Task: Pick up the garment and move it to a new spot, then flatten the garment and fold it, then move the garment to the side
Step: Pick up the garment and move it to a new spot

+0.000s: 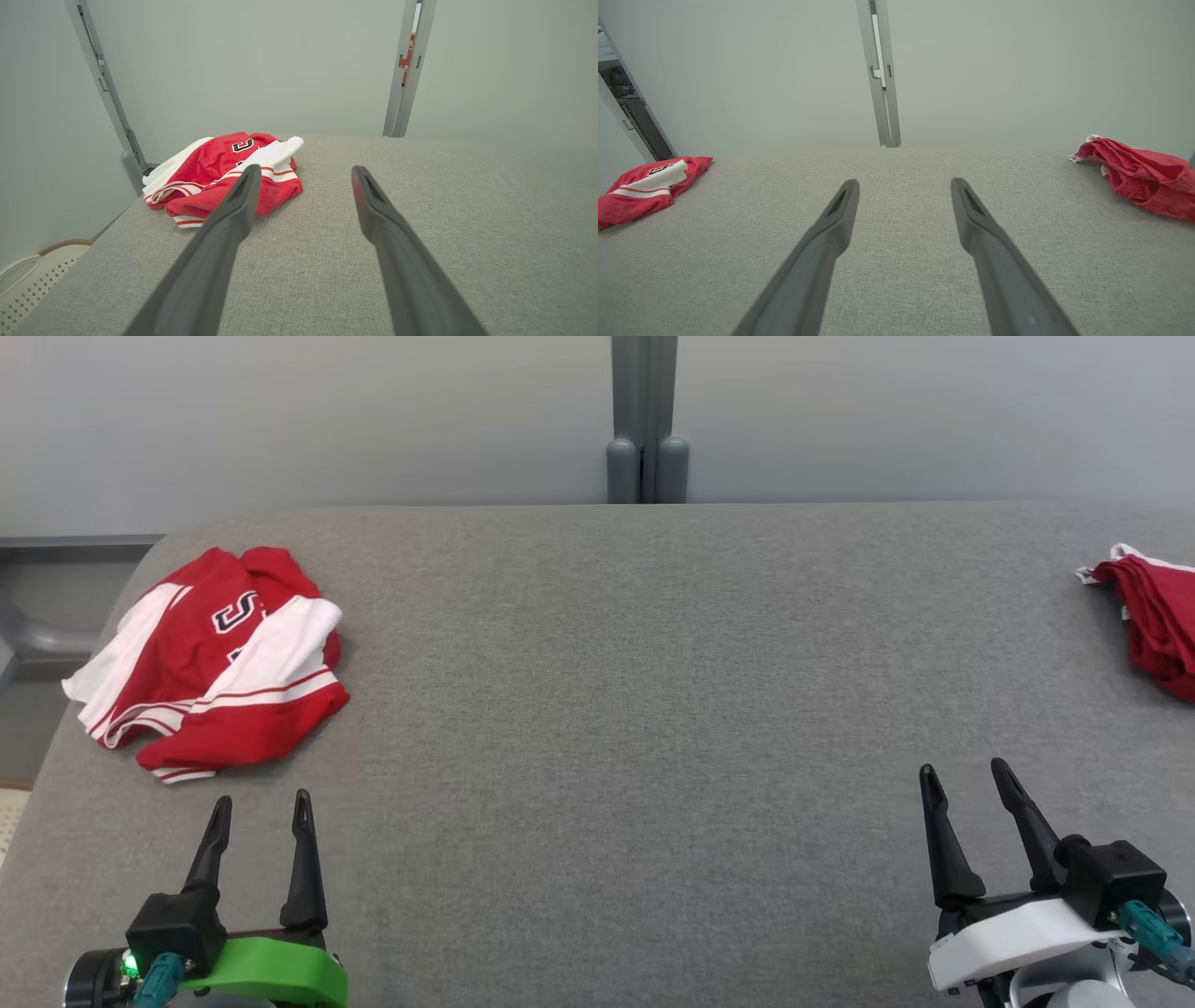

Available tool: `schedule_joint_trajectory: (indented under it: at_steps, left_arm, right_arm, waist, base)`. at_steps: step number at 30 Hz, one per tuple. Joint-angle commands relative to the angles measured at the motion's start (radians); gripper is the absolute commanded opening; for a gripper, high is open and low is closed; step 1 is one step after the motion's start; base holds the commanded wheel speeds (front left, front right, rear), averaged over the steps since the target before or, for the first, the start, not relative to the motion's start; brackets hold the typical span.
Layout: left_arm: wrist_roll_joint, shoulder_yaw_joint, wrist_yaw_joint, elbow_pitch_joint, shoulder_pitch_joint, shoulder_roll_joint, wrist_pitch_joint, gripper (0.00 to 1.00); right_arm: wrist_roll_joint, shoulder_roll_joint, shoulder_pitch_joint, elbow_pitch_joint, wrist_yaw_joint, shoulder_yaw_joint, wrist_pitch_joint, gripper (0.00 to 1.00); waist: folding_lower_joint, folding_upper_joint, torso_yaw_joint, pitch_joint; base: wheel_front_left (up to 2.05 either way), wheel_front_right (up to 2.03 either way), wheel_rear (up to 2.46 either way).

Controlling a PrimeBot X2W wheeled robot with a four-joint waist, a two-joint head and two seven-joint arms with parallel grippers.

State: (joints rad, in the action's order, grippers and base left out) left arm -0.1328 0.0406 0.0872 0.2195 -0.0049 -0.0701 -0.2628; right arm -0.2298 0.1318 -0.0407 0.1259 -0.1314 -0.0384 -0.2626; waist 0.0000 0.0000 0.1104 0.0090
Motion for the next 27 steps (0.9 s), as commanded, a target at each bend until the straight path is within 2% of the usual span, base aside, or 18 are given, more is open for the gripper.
schedule_joint_trajectory:
  at_steps: [1, 16, 22, 27]
  left_arm:
    - [-0.001, 0.008, -0.004, -0.005, -0.012, -0.006, -0.002, 1.0]
    - [-0.013, 0.039, -0.019, -0.017, -0.016, -0.003, -0.001, 1.0]
    - [-0.018, 0.046, -0.022, -0.016, -0.012, 0.002, -0.001, 1.0]
    - [-0.022, 0.056, -0.023, -0.015, -0.001, 0.005, -0.001, 1.0]
  right_arm:
    - [0.008, -0.001, 0.011, 0.002, 0.001, 0.001, -0.003, 1.0]
    - [0.008, 0.013, 0.048, 0.02, 0.001, -0.023, -0.003, 1.0]
    - [0.007, 0.022, 0.062, 0.026, 0.001, -0.031, -0.003, 1.0]
    - [0.009, 0.026, 0.066, 0.031, 0.001, -0.045, -0.003, 1.0]
  waist:
    - [0.0, 0.0, 0.048, 0.02]
    - [0.0, 0.0, 0.245, 0.074]
    - [0.0, 0.0, 0.304, 0.085]
    - [0.0, 0.0, 0.329, 0.088]
  base:
    - [0.0, 0.0, 0.0]
    - [0.0, 0.0, 0.0]
    - [0.0, 0.0, 0.0]
    - [0.0, 0.0, 0.0]
